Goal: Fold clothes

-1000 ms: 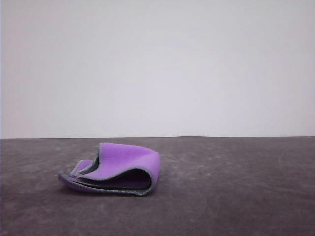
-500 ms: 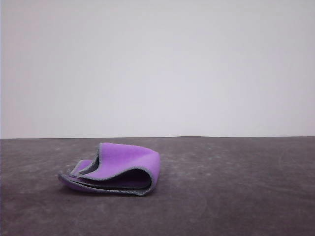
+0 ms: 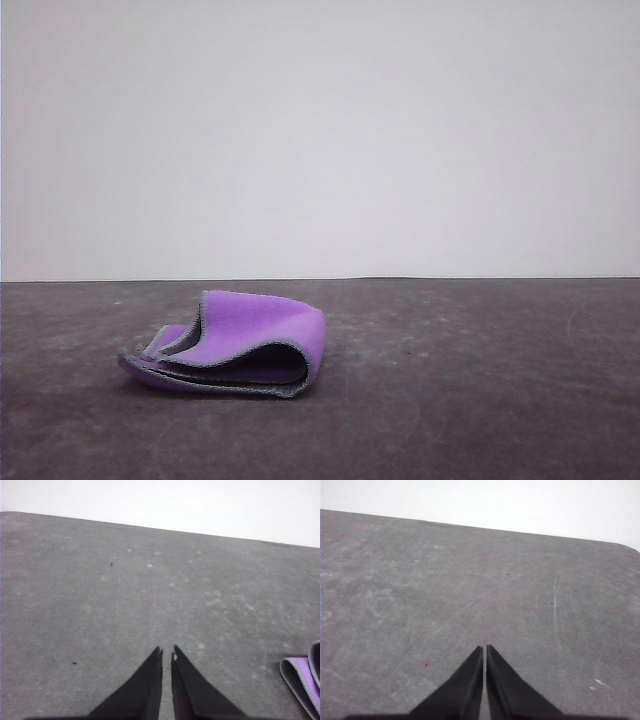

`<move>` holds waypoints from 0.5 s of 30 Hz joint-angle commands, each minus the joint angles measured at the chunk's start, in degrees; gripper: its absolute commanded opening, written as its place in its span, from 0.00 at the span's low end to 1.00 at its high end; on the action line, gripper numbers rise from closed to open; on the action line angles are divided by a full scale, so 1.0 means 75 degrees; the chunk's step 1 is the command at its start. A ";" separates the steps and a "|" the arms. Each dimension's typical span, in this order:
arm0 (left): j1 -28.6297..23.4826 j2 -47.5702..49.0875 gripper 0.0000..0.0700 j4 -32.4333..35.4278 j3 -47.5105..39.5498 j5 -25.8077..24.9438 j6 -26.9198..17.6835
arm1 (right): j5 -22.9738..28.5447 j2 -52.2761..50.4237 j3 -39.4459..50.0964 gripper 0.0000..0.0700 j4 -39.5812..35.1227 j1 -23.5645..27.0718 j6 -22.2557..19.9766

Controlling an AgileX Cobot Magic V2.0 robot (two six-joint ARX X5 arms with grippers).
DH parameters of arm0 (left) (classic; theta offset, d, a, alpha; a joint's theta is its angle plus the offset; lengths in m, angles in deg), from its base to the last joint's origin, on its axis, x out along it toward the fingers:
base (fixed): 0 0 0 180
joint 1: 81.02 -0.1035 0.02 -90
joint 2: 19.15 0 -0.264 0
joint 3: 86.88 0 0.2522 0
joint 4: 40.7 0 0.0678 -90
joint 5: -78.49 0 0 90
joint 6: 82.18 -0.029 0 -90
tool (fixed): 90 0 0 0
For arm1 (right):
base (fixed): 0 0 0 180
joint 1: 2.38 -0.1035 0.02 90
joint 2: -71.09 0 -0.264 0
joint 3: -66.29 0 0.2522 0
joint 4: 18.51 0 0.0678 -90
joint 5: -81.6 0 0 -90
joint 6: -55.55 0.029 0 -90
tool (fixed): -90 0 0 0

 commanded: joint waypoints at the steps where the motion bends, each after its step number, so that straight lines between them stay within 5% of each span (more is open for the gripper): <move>1: 0.0006 0.0003 0.02 -0.0052 -0.0149 0.0020 0.0023 | 0.0026 -0.0006 0.0033 0.01 -0.0105 0.0012 0.0096; 15: 0.0006 0.0003 0.02 -0.0052 -0.0149 0.0020 0.0023 | 0.0026 -0.0006 0.0035 0.01 -0.0105 0.0012 0.0096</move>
